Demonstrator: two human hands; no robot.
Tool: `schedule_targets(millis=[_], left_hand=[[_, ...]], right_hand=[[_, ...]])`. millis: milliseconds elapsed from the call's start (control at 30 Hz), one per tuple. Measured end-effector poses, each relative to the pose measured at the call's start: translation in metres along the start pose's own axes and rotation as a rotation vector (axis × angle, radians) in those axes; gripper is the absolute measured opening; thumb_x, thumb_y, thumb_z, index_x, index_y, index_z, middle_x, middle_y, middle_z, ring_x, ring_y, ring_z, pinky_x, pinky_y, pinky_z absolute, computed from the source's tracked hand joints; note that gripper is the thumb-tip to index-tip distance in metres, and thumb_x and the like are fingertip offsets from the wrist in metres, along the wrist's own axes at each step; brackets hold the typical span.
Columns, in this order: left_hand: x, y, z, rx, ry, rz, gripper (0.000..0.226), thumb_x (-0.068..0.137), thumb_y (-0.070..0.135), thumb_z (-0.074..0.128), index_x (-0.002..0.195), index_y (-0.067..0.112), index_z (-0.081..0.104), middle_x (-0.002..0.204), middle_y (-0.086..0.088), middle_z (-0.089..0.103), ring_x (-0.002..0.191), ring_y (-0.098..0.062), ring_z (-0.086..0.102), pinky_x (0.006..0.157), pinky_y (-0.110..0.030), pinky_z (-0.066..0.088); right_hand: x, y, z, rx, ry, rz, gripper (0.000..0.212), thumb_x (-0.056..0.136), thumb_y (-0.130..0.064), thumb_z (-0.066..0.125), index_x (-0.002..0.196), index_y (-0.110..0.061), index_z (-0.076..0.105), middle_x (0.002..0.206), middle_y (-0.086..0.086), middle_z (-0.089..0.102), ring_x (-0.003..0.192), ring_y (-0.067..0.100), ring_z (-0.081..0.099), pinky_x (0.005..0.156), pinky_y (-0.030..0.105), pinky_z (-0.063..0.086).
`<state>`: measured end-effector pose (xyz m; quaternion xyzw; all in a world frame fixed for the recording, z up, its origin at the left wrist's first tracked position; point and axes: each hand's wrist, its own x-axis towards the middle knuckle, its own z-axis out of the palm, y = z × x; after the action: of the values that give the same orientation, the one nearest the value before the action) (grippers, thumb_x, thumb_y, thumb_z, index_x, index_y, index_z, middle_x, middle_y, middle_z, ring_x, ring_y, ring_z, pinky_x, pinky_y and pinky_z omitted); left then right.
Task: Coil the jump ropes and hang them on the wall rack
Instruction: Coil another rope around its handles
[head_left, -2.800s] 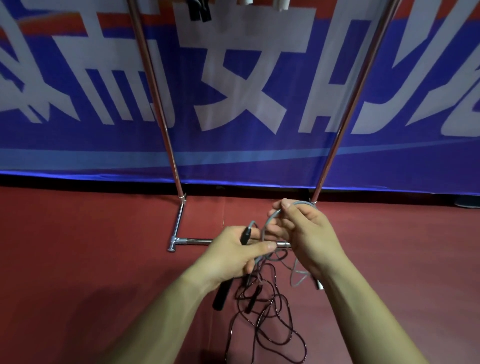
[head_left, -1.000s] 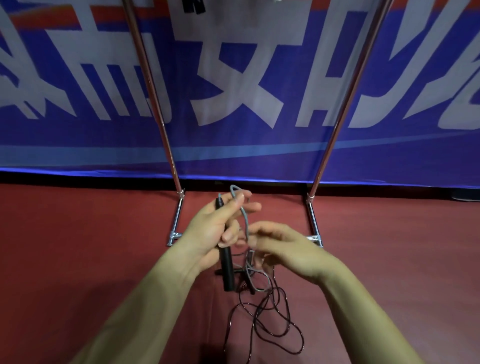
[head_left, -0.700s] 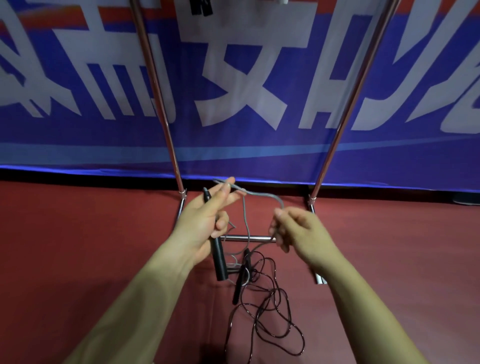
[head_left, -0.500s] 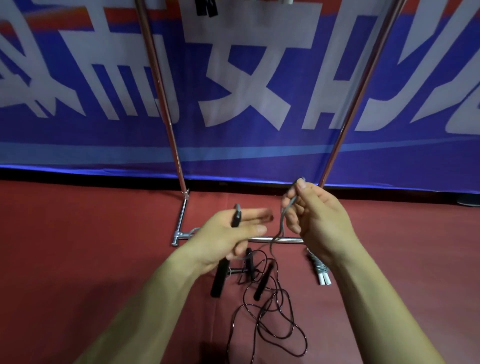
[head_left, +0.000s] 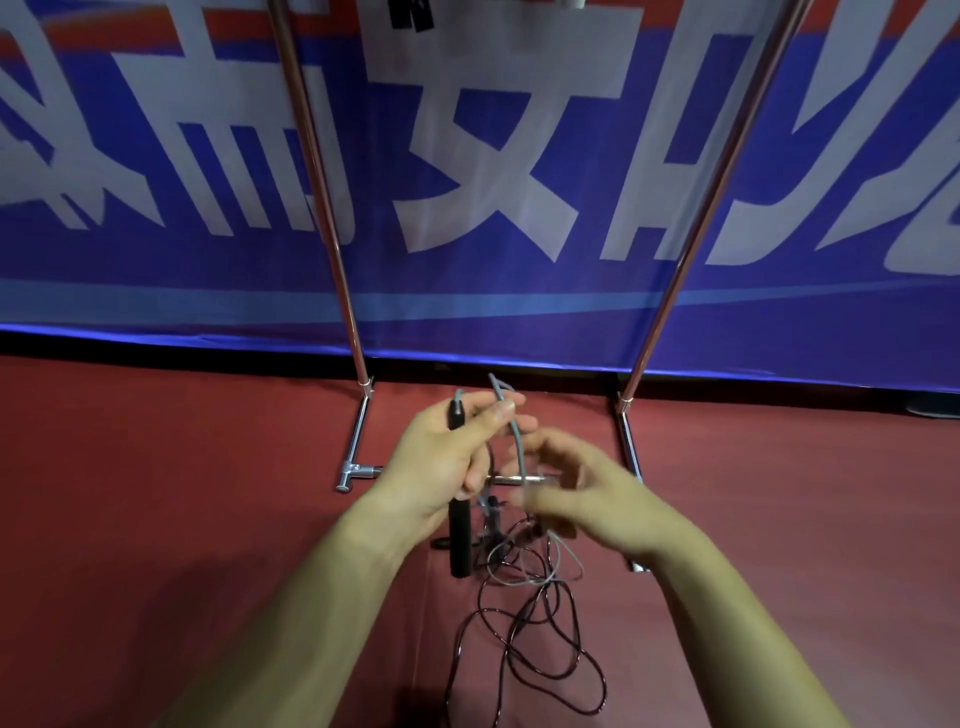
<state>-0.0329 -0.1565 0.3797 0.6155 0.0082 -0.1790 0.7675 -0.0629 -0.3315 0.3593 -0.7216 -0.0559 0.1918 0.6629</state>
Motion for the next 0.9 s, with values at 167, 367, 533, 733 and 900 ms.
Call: schedule_targets(millis=[167,367,533,733,900], left_hand=[[0.005,0.004,-0.009,-0.187,0.098,0.031,0.015,0.100,0.018,0.056,0.108,0.012,0.067,0.098,-0.006,0.077,0.034,-0.002,0.032,0.032,-0.014,0.021],[0.010,0.000,-0.027,-0.016,0.149,-0.041,0.040,0.103,0.045,0.046,0.115,0.015,0.069,0.107,-0.006,0.077,0.036,-0.006,0.038,0.032,-0.017,0.022],[0.002,-0.016,-0.009,0.152,-0.040,-0.183,0.048,0.105,0.045,0.041,0.108,0.005,0.068,0.097,-0.022,0.075,0.035,-0.013,0.045,0.033,-0.017,0.025],[-0.001,-0.020,0.001,0.323,-0.174,-0.143,0.031,0.106,0.033,0.045,0.100,0.008,0.062,0.067,-0.004,0.070,0.039,-0.015,0.046,0.036,-0.021,0.029],[0.002,-0.023,0.006,0.267,-0.023,-0.063,0.016,0.106,0.023,0.048,0.100,0.013,0.058,0.058,0.004,0.062,0.041,-0.016,0.048,0.036,-0.021,0.032]], right_hand=[[0.008,0.017,0.010,-0.427,-0.062,0.119,0.035,0.097,-0.037,0.064,0.084,-0.006,0.070,0.063,0.005,0.055,0.058,0.010,0.045,0.057,0.029,0.039],[0.011,-0.003,0.008,-0.072,0.271,-0.083,0.034,0.101,-0.031,0.054,0.078,-0.010,0.069,0.067,0.013,0.063,0.053,0.019,0.042,0.051,0.031,0.034],[0.016,-0.014,0.010,0.265,0.304,-0.144,0.041,0.096,-0.033,0.060,0.081,0.005,0.060,0.059,0.010,0.054,0.045,0.019,0.037,0.043,0.024,0.032],[0.016,-0.009,0.010,0.182,0.348,-0.143,0.018,0.095,-0.014,0.066,0.080,-0.003,0.063,0.060,0.009,0.055,0.049,0.023,0.049,0.049,0.028,0.044],[0.017,0.001,0.020,0.108,0.405,0.013,0.029,0.091,-0.041,0.068,0.089,-0.014,0.057,0.065,-0.002,0.056,0.064,0.020,0.053,0.064,0.038,0.044]])
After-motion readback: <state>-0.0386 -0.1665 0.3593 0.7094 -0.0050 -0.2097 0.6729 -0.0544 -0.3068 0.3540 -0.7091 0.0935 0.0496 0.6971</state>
